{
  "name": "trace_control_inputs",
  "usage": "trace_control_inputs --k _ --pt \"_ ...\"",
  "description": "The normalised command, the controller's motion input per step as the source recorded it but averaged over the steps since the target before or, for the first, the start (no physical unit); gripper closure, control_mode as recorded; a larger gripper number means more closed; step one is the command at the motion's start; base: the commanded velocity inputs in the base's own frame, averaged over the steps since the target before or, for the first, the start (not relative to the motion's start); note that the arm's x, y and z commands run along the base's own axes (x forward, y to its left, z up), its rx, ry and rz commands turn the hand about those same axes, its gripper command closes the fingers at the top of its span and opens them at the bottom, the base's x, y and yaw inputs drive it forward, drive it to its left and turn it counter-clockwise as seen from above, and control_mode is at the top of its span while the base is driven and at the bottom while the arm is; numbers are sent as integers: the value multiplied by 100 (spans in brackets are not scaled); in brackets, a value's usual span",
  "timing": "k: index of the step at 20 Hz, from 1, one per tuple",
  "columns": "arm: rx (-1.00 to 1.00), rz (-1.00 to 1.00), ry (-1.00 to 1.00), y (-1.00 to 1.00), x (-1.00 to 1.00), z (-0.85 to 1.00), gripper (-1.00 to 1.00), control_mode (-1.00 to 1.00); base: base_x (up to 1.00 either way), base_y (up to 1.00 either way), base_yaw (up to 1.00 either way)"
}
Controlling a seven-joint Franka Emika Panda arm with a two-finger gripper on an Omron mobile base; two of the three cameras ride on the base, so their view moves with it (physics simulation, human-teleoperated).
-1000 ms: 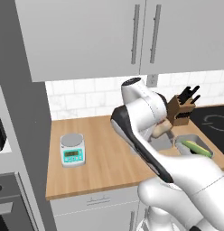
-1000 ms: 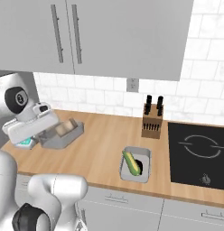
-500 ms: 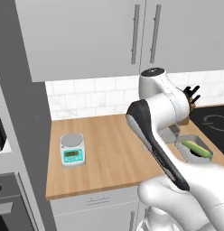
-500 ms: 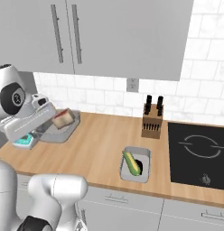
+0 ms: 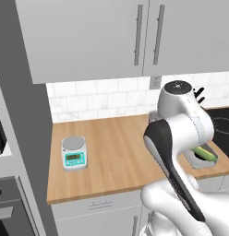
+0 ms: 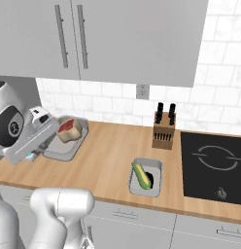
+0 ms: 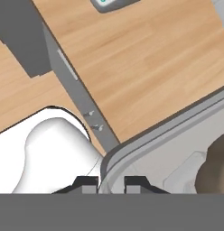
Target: Take the meat container that has the steak and place it on the second highest rack of the freezer. Then take the vegetable container that has the avocado and corn and place it on the highest rack of the freezer.
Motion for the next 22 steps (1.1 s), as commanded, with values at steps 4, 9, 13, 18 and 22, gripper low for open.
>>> trace_control_inputs --k 4,9,13,18,22 --pt "0 0 0 0 0 0 100 -100 0 0 0" --pt "0 0 0 0 -1 0 100 -100 0 0 0" --pt "0 0 -4 1 -23 0 100 100 -46 3 0" --pt "0 0 0 0 0 0 100 100 -98 47 0" --pt "0 0 0 0 0 0 100 100 -75 98 0"
